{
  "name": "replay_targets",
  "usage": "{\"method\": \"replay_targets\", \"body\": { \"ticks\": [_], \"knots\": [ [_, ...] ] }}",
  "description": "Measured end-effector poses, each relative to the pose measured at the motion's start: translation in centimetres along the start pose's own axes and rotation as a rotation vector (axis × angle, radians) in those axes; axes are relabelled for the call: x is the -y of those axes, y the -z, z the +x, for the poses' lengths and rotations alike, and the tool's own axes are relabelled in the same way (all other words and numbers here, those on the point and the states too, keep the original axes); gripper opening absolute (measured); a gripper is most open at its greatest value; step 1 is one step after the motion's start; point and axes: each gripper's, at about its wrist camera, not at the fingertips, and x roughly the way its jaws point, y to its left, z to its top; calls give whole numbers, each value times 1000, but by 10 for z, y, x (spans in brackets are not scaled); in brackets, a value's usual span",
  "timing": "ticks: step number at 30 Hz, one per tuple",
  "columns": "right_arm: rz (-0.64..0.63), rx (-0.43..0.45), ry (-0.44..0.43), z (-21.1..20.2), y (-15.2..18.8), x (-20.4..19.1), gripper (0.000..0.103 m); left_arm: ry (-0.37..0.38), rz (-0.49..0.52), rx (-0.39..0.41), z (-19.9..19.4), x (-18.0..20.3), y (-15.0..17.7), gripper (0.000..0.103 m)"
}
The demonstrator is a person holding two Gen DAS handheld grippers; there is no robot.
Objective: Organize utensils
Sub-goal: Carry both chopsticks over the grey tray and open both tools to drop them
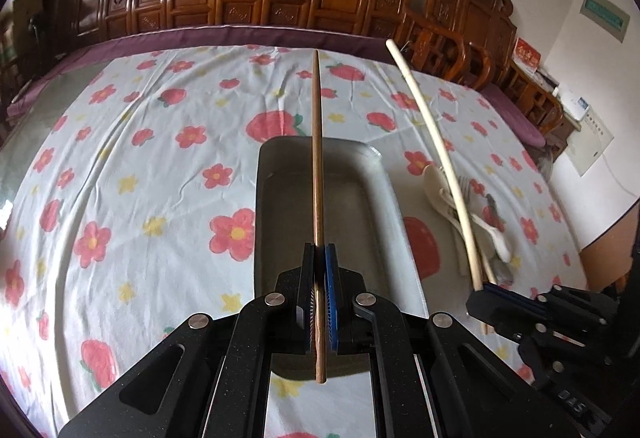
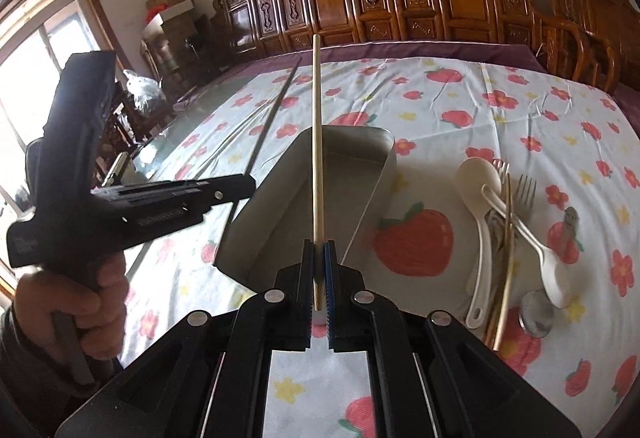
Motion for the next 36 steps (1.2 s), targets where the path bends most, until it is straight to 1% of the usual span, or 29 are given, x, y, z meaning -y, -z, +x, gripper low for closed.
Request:
{"method": "replay_targets", "body": {
  "ticks": [4, 11, 16, 18, 19, 21, 25, 31, 36],
  "knots": [
    [15, 2, 3, 7, -3, -2, 6, -21, 4, -21, 12, -4, 2, 4],
    [18, 13, 9, 9, -9, -7, 6, -23, -6, -49, 23, -8, 6, 4],
    [26, 9, 22, 12, -9, -7, 6, -40, 2, -70, 31, -9, 9, 4],
    [27, 4, 28, 14, -8, -7, 6, -39, -4, -72, 30, -10, 9, 7],
    [29, 1, 30, 15, -8, -7, 6, -37, -4, -66, 28, -10, 9, 9],
    [32, -6, 30, 16, -8, -9, 6, -37, -1, -51, 22, -11, 8, 17],
    [39, -27, 42, 23, -5, -12, 6, -37, -5, -25, 10, -16, 5, 17],
    [31, -80, 63, 41, 1, -20, 6, -58, -21, 22, -9, -30, -2, 17],
    [30, -107, 72, 52, 3, -24, 7, -71, -33, 47, -18, -41, -8, 17]
  ]
}}
